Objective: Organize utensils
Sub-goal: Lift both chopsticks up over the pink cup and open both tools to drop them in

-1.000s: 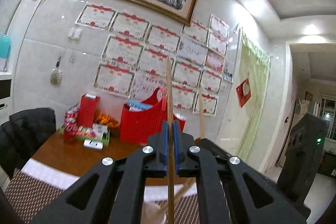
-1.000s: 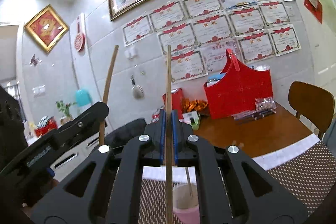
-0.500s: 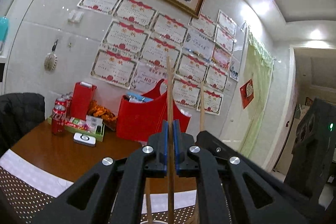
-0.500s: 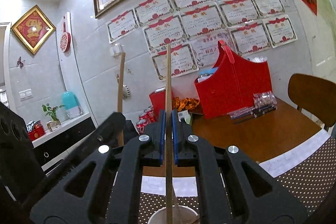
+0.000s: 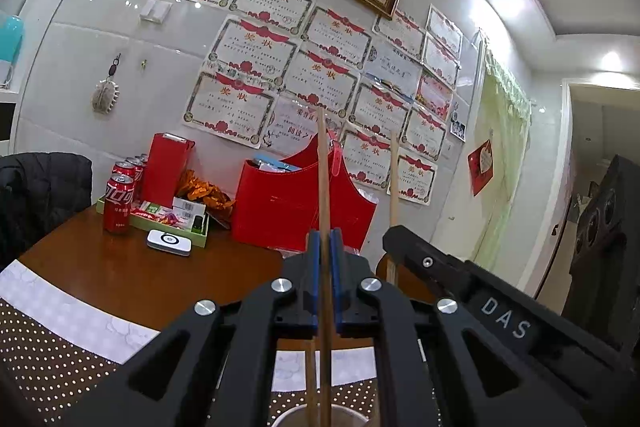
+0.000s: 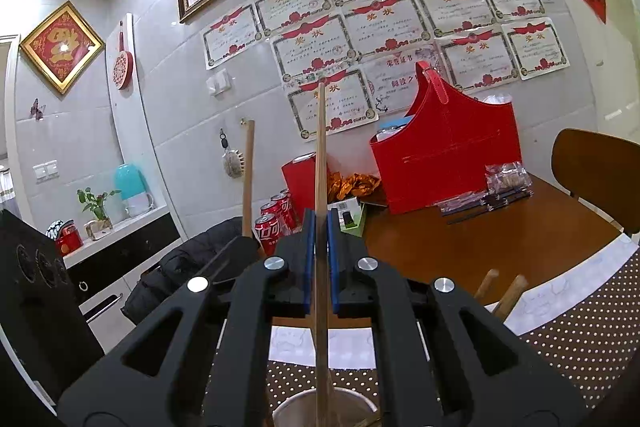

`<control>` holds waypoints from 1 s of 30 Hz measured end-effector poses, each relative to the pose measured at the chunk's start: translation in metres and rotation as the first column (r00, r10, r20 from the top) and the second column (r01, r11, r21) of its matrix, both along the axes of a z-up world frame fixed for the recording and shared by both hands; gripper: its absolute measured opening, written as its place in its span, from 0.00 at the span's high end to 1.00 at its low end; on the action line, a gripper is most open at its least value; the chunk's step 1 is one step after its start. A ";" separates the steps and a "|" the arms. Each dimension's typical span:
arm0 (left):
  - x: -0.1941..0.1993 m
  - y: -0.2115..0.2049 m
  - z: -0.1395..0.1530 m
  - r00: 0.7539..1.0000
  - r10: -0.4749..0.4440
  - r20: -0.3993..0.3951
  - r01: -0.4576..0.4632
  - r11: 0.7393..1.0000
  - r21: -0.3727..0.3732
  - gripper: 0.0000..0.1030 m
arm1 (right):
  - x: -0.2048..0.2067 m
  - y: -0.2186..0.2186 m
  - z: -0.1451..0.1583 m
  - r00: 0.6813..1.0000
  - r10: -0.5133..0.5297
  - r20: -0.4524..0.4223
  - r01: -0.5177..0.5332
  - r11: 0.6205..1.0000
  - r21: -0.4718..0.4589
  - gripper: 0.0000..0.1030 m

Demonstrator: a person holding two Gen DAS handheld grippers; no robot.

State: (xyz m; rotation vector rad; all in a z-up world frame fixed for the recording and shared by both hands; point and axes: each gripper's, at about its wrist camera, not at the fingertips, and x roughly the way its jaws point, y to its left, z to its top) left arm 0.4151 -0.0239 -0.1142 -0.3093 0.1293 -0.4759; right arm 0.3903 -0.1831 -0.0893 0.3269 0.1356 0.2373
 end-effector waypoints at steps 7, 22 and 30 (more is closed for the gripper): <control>-0.006 0.005 0.000 1.000 0.004 -0.015 -0.003 0.999 0.032 0.69 | -0.010 -0.004 0.005 1.000 -0.008 -0.002 0.008 0.999 0.036 0.30; -0.070 0.026 0.044 0.997 0.073 0.040 -0.075 0.995 0.067 0.21 | -0.081 -0.021 0.052 0.997 -0.030 0.074 0.029 1.000 0.008 0.06; -0.127 0.016 0.066 0.989 0.144 0.033 -0.147 0.973 0.177 0.12 | -0.130 -0.036 0.064 0.998 -0.057 0.002 0.057 0.997 -0.045 0.06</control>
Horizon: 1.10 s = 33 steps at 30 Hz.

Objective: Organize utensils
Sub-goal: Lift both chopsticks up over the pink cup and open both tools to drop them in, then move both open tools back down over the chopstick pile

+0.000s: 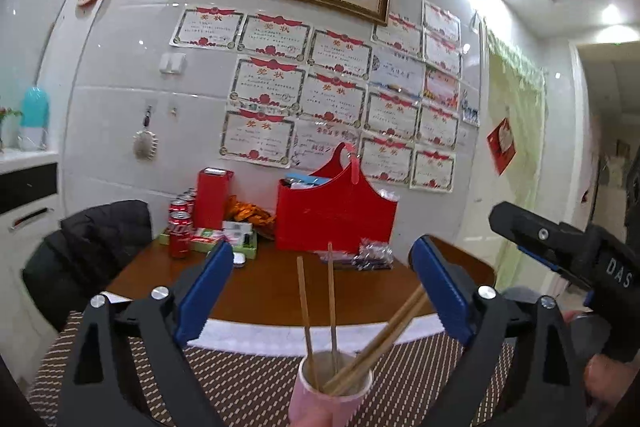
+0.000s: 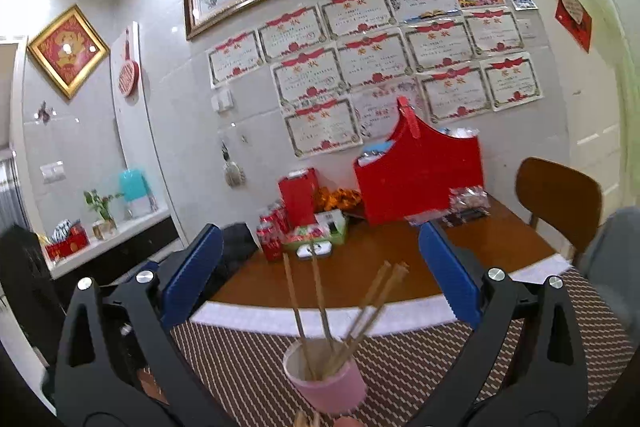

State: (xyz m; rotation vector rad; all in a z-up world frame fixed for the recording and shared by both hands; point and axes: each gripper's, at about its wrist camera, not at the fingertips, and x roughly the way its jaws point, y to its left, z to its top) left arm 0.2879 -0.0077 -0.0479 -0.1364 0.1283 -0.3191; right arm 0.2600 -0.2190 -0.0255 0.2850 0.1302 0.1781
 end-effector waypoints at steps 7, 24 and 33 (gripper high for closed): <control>-0.049 -0.006 0.013 0.997 0.065 -0.052 -0.059 0.993 0.097 0.07 | -0.045 -0.009 -0.009 0.994 0.002 -0.110 -0.007 0.999 -0.041 0.06; -0.114 0.010 -0.018 0.967 0.134 -0.218 -0.096 0.980 0.174 0.07 | -0.108 -0.003 -0.063 0.945 0.033 -0.326 -0.073 0.991 -0.112 0.06; -0.118 0.016 -0.049 0.942 0.124 -0.311 -0.076 0.984 0.161 0.07 | -0.113 0.006 -0.087 0.917 0.049 -0.396 -0.107 0.986 -0.126 0.06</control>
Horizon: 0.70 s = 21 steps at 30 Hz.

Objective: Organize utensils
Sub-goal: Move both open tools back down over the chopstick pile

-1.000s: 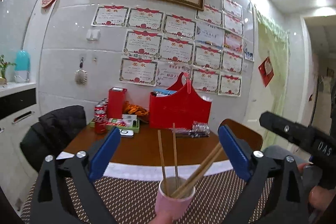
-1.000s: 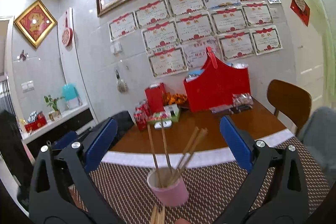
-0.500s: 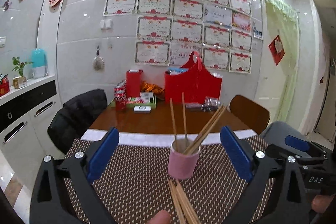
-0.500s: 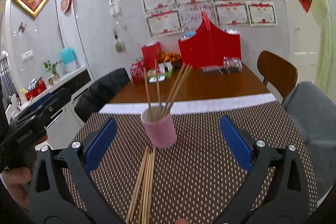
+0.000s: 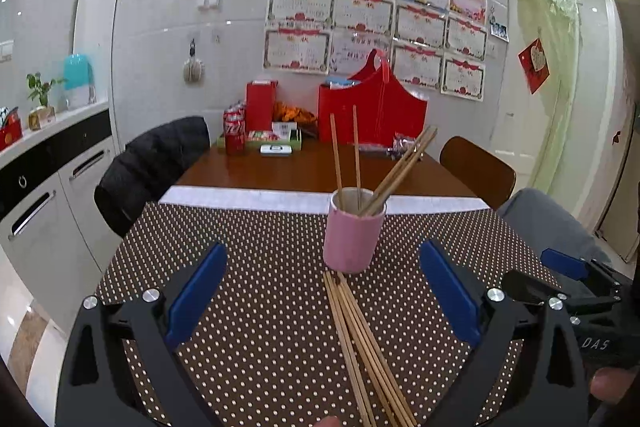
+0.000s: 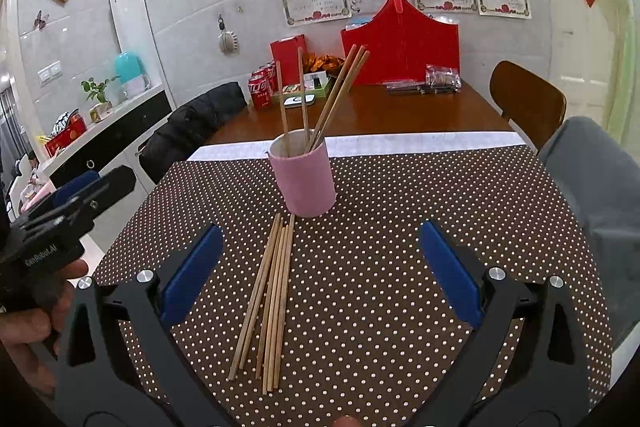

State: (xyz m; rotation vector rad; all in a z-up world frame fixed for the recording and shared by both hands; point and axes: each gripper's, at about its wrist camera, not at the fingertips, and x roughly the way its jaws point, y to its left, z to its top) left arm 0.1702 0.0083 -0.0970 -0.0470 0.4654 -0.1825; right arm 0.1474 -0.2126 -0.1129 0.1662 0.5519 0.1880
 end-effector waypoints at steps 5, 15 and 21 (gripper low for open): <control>0.002 0.002 -0.007 1.000 0.013 -0.026 -0.012 1.000 0.005 0.07 | -0.001 0.003 0.000 1.000 0.007 -0.005 -0.007 1.000 -0.010 0.06; 0.018 0.003 -0.042 0.989 0.011 -0.146 -0.007 1.000 0.027 0.07 | 0.009 0.003 -0.016 0.998 0.010 -0.057 -0.012 0.999 -0.033 0.06; 0.031 0.000 -0.081 0.968 0.000 -0.250 0.012 0.999 0.050 0.07 | 0.016 -0.002 -0.033 0.994 0.007 -0.105 -0.010 0.999 -0.034 0.06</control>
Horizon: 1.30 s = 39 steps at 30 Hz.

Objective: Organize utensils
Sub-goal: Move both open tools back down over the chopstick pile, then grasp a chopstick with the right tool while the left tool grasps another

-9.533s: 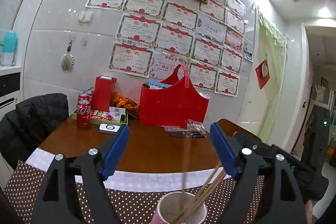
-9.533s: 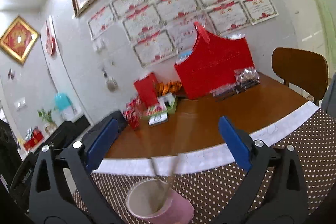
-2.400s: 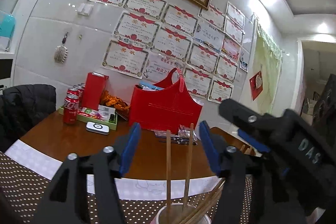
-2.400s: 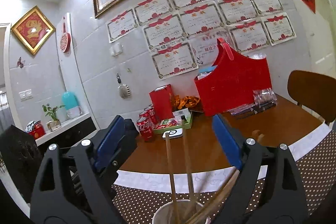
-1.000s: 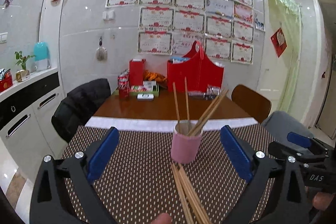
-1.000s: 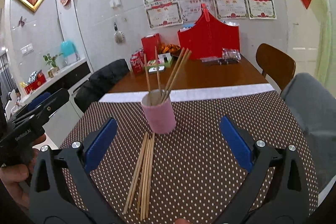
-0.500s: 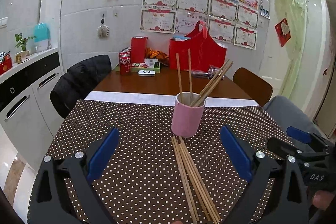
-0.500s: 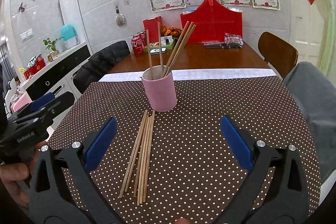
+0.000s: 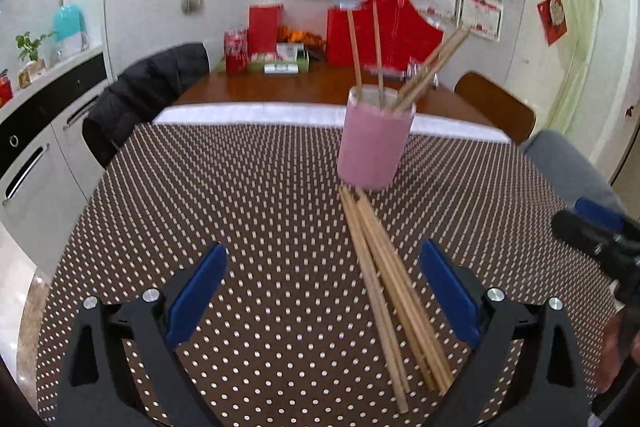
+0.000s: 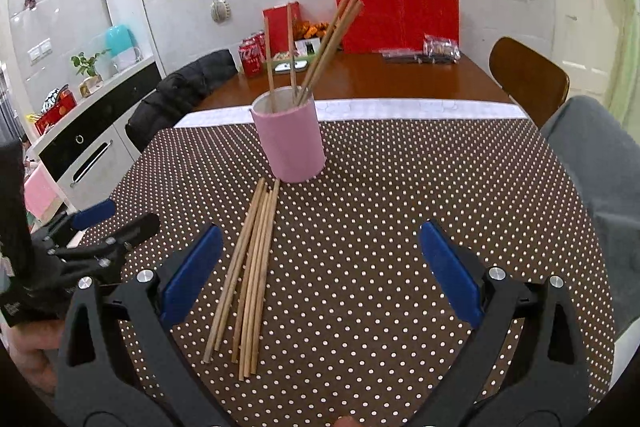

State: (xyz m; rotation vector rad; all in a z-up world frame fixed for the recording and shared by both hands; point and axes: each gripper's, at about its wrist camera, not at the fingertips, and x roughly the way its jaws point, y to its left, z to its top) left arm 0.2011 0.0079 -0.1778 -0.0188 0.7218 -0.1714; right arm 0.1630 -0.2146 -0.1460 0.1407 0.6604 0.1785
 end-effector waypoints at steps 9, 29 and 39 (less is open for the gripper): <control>0.030 -0.015 -0.059 0.987 -0.019 -0.162 0.035 0.995 0.093 0.07 | 0.009 -0.003 -0.027 0.997 -0.004 -0.072 0.004 1.000 0.002 0.06; 0.059 -0.024 -0.084 0.976 0.011 -0.217 0.023 0.988 0.153 0.07 | 0.020 0.005 -0.049 0.989 0.013 -0.148 -0.016 1.000 -0.023 0.06; 0.066 -0.007 -0.087 0.976 0.009 -0.217 0.020 0.991 0.130 0.07 | 0.060 0.037 -0.083 0.961 0.084 -0.265 -0.111 0.990 -0.089 0.06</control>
